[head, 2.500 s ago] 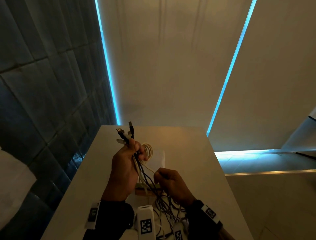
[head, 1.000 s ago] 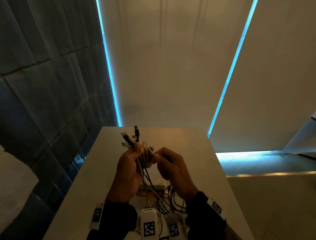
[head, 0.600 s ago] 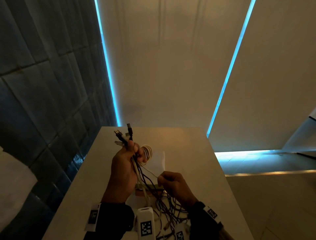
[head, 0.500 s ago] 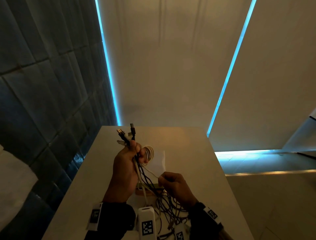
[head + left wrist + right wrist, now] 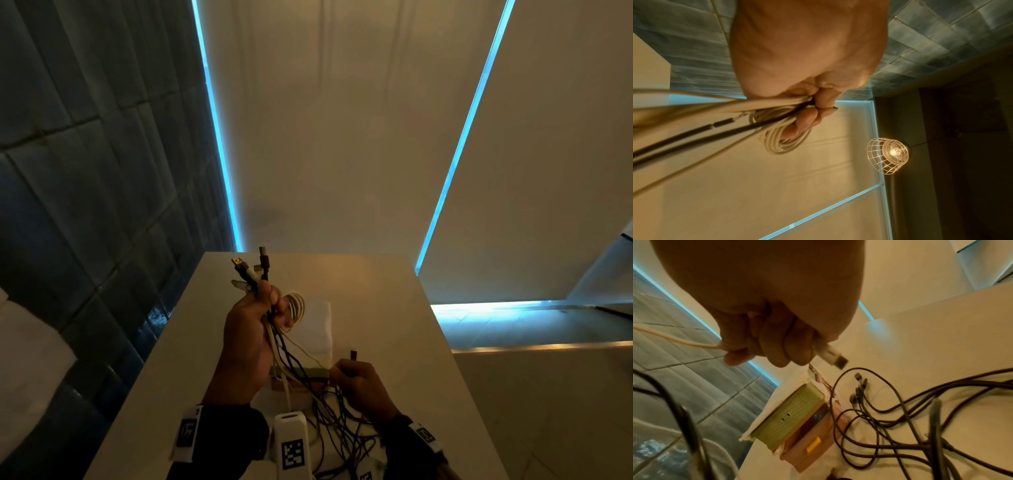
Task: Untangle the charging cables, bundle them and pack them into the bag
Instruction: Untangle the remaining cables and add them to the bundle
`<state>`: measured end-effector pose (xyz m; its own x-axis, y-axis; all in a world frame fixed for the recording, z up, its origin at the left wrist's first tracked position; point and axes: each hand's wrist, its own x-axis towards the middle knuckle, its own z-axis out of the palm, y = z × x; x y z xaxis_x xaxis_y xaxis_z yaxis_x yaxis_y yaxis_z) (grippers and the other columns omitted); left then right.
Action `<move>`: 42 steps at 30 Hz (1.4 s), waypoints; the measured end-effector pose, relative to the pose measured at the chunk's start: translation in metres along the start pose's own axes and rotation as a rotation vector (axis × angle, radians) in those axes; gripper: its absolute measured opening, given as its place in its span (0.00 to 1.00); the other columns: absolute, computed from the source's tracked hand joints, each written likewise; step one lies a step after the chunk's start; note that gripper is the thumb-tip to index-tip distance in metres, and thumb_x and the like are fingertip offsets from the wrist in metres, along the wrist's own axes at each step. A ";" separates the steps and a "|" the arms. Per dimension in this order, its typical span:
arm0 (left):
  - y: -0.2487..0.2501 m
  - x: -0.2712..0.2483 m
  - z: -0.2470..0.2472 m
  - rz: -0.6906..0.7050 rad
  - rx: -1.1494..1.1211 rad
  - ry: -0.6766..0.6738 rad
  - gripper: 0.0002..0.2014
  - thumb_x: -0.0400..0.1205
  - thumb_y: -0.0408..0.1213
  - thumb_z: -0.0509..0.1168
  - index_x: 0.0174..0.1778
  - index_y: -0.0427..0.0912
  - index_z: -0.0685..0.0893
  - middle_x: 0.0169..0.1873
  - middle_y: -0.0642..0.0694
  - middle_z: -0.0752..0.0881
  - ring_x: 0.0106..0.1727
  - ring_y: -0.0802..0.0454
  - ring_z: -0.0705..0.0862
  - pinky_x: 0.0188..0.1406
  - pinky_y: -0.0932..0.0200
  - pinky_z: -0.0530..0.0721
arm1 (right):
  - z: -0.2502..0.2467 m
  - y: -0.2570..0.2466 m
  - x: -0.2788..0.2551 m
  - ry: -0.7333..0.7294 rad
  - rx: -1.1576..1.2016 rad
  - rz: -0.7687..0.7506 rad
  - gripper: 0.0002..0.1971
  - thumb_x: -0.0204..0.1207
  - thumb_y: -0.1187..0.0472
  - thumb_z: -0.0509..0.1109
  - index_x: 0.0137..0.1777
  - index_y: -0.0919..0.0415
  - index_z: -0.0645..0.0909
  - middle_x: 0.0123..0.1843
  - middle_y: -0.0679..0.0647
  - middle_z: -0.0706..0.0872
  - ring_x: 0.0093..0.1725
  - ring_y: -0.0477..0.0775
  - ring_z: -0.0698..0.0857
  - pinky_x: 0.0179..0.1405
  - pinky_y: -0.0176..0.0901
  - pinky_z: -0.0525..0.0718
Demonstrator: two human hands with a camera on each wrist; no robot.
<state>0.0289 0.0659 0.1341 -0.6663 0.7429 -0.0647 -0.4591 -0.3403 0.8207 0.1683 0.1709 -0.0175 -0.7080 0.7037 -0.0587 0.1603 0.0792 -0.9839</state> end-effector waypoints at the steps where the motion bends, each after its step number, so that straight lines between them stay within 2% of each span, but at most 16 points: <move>1: -0.001 0.000 0.000 -0.002 0.006 0.001 0.18 0.88 0.38 0.51 0.31 0.40 0.70 0.22 0.50 0.74 0.20 0.57 0.68 0.32 0.57 0.69 | -0.001 0.001 0.000 0.004 0.002 0.009 0.19 0.79 0.68 0.69 0.27 0.51 0.82 0.22 0.40 0.82 0.27 0.32 0.78 0.34 0.24 0.74; 6: -0.002 0.001 0.001 -0.006 0.034 0.007 0.18 0.88 0.39 0.51 0.31 0.40 0.70 0.22 0.50 0.75 0.21 0.57 0.68 0.32 0.57 0.69 | 0.000 0.012 0.002 0.054 -0.015 0.019 0.14 0.71 0.51 0.69 0.24 0.49 0.81 0.23 0.41 0.81 0.28 0.35 0.77 0.34 0.28 0.74; 10: -0.003 0.003 -0.002 -0.006 0.077 0.004 0.18 0.88 0.40 0.51 0.32 0.40 0.70 0.23 0.49 0.74 0.21 0.56 0.69 0.32 0.57 0.70 | -0.006 0.021 0.006 0.065 -0.107 0.023 0.20 0.79 0.62 0.70 0.23 0.51 0.79 0.23 0.42 0.79 0.27 0.37 0.75 0.35 0.32 0.74; 13: -0.004 0.005 -0.002 -0.022 0.136 -0.020 0.18 0.88 0.40 0.51 0.32 0.40 0.70 0.24 0.48 0.74 0.21 0.56 0.69 0.31 0.57 0.71 | -0.012 0.011 0.014 0.145 -0.145 0.052 0.16 0.76 0.58 0.70 0.27 0.61 0.82 0.23 0.46 0.78 0.26 0.42 0.74 0.33 0.40 0.72; 18: -0.005 0.004 0.003 -0.065 0.197 -0.059 0.18 0.88 0.40 0.50 0.31 0.40 0.70 0.26 0.46 0.73 0.21 0.56 0.69 0.30 0.57 0.69 | -0.018 -0.036 0.024 0.304 -0.027 0.092 0.12 0.78 0.63 0.65 0.35 0.66 0.84 0.25 0.54 0.75 0.25 0.50 0.71 0.28 0.44 0.69; 20: -0.003 0.005 0.001 -0.048 0.192 -0.025 0.18 0.88 0.40 0.51 0.31 0.39 0.70 0.25 0.46 0.74 0.22 0.56 0.70 0.30 0.58 0.70 | -0.024 -0.053 0.021 0.323 0.018 0.074 0.11 0.80 0.63 0.64 0.40 0.68 0.83 0.24 0.52 0.73 0.22 0.46 0.69 0.23 0.39 0.68; 23: 0.004 0.009 -0.008 -0.010 0.172 0.053 0.18 0.88 0.38 0.52 0.32 0.38 0.70 0.25 0.44 0.75 0.24 0.53 0.71 0.31 0.57 0.70 | -0.047 -0.065 0.007 0.399 -0.010 -0.002 0.12 0.82 0.63 0.63 0.40 0.66 0.83 0.20 0.45 0.70 0.17 0.40 0.65 0.15 0.31 0.63; 26: 0.001 0.011 -0.013 -0.014 0.248 0.059 0.20 0.88 0.37 0.51 0.30 0.38 0.73 0.22 0.46 0.83 0.30 0.48 0.78 0.41 0.50 0.75 | -0.079 -0.061 -0.011 0.485 -0.131 -0.068 0.12 0.82 0.64 0.64 0.37 0.62 0.83 0.15 0.42 0.71 0.18 0.40 0.65 0.22 0.34 0.63; 28: -0.004 0.011 -0.014 0.002 0.346 0.073 0.21 0.89 0.37 0.52 0.29 0.39 0.73 0.18 0.50 0.81 0.30 0.49 0.77 0.41 0.50 0.75 | -0.110 -0.048 -0.026 0.611 -0.168 -0.059 0.12 0.81 0.66 0.64 0.36 0.60 0.83 0.15 0.42 0.73 0.17 0.41 0.65 0.26 0.34 0.64; 32: -0.004 0.015 -0.014 0.033 0.310 0.062 0.20 0.89 0.36 0.51 0.28 0.38 0.69 0.16 0.49 0.76 0.20 0.55 0.73 0.29 0.57 0.70 | -0.173 -0.019 -0.066 0.844 -0.229 0.072 0.11 0.80 0.63 0.62 0.41 0.60 0.85 0.23 0.52 0.74 0.22 0.52 0.68 0.27 0.38 0.67; 34: -0.009 0.015 -0.010 0.043 0.354 0.024 0.21 0.89 0.38 0.51 0.29 0.39 0.72 0.20 0.46 0.79 0.23 0.53 0.75 0.31 0.55 0.72 | -0.188 -0.007 -0.082 0.854 -0.358 0.095 0.12 0.82 0.67 0.62 0.41 0.61 0.85 0.29 0.55 0.79 0.29 0.55 0.73 0.28 0.40 0.70; 36: -0.019 0.018 -0.006 0.047 0.482 -0.008 0.22 0.89 0.41 0.52 0.29 0.40 0.77 0.24 0.44 0.83 0.28 0.49 0.78 0.35 0.53 0.75 | -0.196 0.004 -0.095 0.905 -0.430 0.118 0.13 0.81 0.69 0.62 0.40 0.57 0.85 0.36 0.56 0.83 0.38 0.60 0.79 0.35 0.42 0.75; 38: -0.021 0.021 -0.006 0.060 0.546 0.025 0.21 0.89 0.41 0.52 0.31 0.39 0.77 0.23 0.47 0.82 0.27 0.51 0.77 0.34 0.53 0.75 | -0.216 0.025 -0.110 0.995 -0.426 0.237 0.15 0.80 0.68 0.62 0.38 0.51 0.83 0.34 0.59 0.83 0.34 0.62 0.79 0.25 0.39 0.75; 40: -0.015 0.026 -0.013 0.087 0.520 0.077 0.20 0.89 0.39 0.52 0.29 0.39 0.72 0.17 0.53 0.76 0.21 0.57 0.72 0.31 0.56 0.69 | -0.247 0.061 -0.136 1.094 -0.296 0.348 0.11 0.80 0.66 0.62 0.44 0.54 0.85 0.32 0.62 0.81 0.25 0.60 0.76 0.11 0.35 0.69; 41: -0.013 0.027 -0.015 0.085 0.459 0.077 0.20 0.89 0.37 0.52 0.28 0.40 0.70 0.16 0.52 0.73 0.19 0.57 0.69 0.29 0.56 0.68 | -0.270 0.091 -0.150 1.065 -0.209 0.413 0.08 0.81 0.61 0.64 0.49 0.57 0.85 0.32 0.62 0.81 0.22 0.55 0.77 0.11 0.35 0.70; 42: -0.013 0.026 -0.015 0.075 0.371 0.058 0.20 0.89 0.36 0.51 0.28 0.40 0.69 0.16 0.51 0.71 0.19 0.56 0.67 0.28 0.57 0.67 | -0.296 0.130 -0.161 1.005 -0.149 0.427 0.12 0.81 0.53 0.66 0.52 0.60 0.86 0.32 0.59 0.83 0.21 0.51 0.79 0.12 0.34 0.73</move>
<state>0.0085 0.0813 0.1137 -0.7270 0.6864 -0.0203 -0.1711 -0.1524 0.9734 0.5065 0.2770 -0.0864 0.2964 0.9419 -0.1583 0.3879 -0.2702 -0.8812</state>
